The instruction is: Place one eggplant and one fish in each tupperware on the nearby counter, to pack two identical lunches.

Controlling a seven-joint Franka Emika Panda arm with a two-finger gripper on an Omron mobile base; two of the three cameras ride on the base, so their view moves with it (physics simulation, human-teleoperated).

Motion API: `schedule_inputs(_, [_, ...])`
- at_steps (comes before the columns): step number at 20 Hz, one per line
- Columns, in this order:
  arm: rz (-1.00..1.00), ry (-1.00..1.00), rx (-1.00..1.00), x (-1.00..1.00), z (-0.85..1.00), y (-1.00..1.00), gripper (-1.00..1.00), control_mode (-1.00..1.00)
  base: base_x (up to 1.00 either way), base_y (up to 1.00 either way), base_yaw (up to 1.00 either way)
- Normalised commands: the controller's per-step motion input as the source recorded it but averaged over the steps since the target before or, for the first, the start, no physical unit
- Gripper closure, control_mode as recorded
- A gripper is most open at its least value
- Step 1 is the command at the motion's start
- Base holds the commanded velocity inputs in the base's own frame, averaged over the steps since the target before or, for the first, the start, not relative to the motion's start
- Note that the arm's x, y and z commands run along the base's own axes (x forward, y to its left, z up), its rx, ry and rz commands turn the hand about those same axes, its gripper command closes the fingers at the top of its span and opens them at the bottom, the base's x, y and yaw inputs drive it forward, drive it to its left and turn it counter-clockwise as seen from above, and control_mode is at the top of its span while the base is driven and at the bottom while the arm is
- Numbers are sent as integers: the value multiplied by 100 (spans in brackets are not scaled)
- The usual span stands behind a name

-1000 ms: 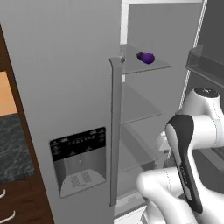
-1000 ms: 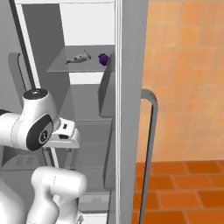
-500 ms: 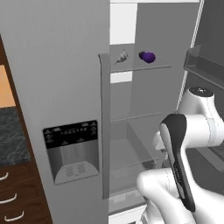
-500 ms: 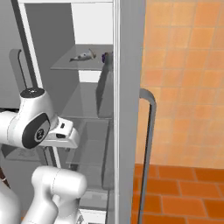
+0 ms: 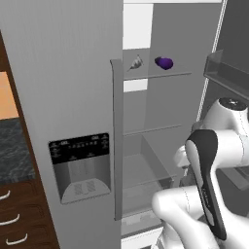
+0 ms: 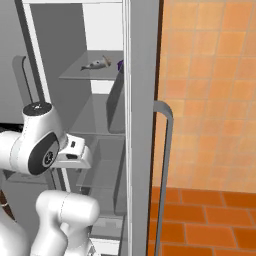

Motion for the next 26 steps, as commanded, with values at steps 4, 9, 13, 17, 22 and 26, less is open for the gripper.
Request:
schedule_inputs(4, [9, -39, -1, 3, 63, 0, -100, -100, 0, 0, 0])
schedule_inputs(9, [8, -39, 3, 44, 97, -2, -100, -100, 0, 0, 0])
schedule_inputs(13, [0, -16, 2, 67, 100, -4, -100, -100, 0, 0, 0])
schedule_inputs(17, [-1, 4, 0, 99, 90, 9, -100, -100, 0, 0, 0])
schedule_inputs(22, [-9, 13, -6, 100, 40, 0, -100, -100, 0, 0, 0])
schedule_inputs(26, [-5, 7, -23, 100, 2, 0, -100, -100, 0, 0, 0])
